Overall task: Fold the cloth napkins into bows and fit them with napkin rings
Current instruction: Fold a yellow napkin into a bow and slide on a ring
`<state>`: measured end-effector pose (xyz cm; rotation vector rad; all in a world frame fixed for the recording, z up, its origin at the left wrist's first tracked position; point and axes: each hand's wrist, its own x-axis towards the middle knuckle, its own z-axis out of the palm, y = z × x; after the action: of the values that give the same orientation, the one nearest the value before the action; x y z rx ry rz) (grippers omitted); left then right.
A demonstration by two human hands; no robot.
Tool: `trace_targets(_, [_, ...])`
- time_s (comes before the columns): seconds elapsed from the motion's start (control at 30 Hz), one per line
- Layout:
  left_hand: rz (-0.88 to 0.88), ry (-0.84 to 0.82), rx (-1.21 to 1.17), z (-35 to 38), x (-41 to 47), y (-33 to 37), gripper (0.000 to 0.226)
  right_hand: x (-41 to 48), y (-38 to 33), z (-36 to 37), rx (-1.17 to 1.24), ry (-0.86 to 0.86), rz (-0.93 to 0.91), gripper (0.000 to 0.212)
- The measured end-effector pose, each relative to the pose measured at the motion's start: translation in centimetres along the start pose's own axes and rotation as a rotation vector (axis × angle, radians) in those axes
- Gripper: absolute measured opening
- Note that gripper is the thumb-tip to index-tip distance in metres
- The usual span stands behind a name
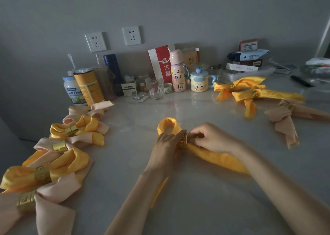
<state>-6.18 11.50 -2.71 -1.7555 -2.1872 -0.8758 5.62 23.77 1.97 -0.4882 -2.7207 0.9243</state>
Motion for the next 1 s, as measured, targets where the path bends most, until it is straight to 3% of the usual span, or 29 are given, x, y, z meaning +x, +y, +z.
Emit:
trace_targets(0.2, [-0.216, -0.227, -0.174, -0.9, 0.8, -0.9, 0.070, -0.1, 1.1, 3.2, 0.139, 0.017, -0.020, 0.028])
trace_targets(0.27, [-0.297, -0.251, -0.351, -2.7, 1.3, -1.3, 0.061, 0.0, 0.9, 3.8, 0.043, 0.085, 0.020, 0.029])
trace_targets(0.33, [-0.362, -0.119, -0.470, -4.5, 2.0, -2.0, 0.035, 0.2, 0.6, 4.3, -0.072, 0.181, 0.032, 0.031])
trace_targets(0.43, [-0.435, 0.012, -0.265, -4.8, 3.5, -3.2, 0.025, 0.2, 0.2, 5.2, -0.128, 0.222, 0.013, 0.028])
trace_targets(0.63, [-0.328, -0.387, 0.155, -2.2, 8.3, -2.7, 0.065, -0.1, 0.4, 6.0, -0.088, 0.277, 0.048, 0.027])
trace_targets(0.73, [-0.281, -0.546, 0.253, -1.0, 9.9, -2.9, 0.068, 0.1, 0.5, 6.1, -0.057, 0.297, 0.037, 0.028])
trace_targets(0.8, [-0.255, -0.592, 0.294, -0.8, 10.6, -3.1, 0.058, 0.5, 0.7, 5.9, -0.019, 0.299, 0.035, 0.027])
trace_targets(0.87, [-0.251, -0.558, 0.273, -0.9, 10.7, -3.5, 0.044, 0.6, 0.8, 5.7, -0.012, 0.300, 0.047, 0.026])
trace_targets(1.0, [-0.361, -0.327, -0.043, -1.4, 9.0, -3.8, 0.028, 0.5, 1.0, 5.4, 0.073, 0.394, 0.091, 0.027])
